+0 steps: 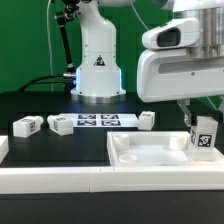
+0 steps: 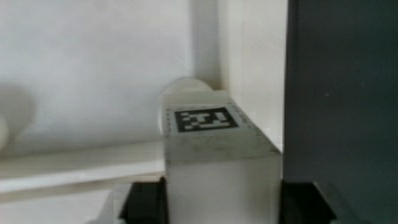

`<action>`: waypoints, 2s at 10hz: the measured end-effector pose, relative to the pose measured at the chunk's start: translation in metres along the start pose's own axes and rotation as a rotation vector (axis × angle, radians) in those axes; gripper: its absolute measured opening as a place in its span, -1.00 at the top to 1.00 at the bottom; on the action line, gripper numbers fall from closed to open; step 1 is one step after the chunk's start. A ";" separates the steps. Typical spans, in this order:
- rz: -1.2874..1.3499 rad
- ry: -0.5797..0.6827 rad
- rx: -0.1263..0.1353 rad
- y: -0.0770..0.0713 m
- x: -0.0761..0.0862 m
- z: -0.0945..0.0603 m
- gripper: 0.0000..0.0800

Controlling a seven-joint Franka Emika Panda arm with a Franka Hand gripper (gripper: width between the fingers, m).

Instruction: Assemble square table

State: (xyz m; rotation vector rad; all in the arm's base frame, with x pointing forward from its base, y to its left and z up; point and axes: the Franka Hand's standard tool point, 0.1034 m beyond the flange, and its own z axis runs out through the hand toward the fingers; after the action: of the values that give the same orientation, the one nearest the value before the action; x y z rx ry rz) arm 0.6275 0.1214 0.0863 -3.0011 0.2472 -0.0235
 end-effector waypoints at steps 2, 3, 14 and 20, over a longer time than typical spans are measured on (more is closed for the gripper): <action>0.160 0.028 0.009 0.001 0.002 0.000 0.26; 0.256 0.029 0.010 0.001 0.001 0.000 0.26; 0.993 0.056 0.089 0.003 0.000 0.000 0.26; 1.404 0.025 0.166 -0.002 -0.003 0.000 -0.01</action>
Offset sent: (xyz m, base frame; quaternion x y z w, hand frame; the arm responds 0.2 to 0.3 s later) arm -0.0055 0.0004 0.0005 -0.0186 -0.0023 0.1865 0.9823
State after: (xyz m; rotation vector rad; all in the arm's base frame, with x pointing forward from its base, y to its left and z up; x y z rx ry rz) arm 0.6249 0.1237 0.0863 -2.0294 2.0459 0.0540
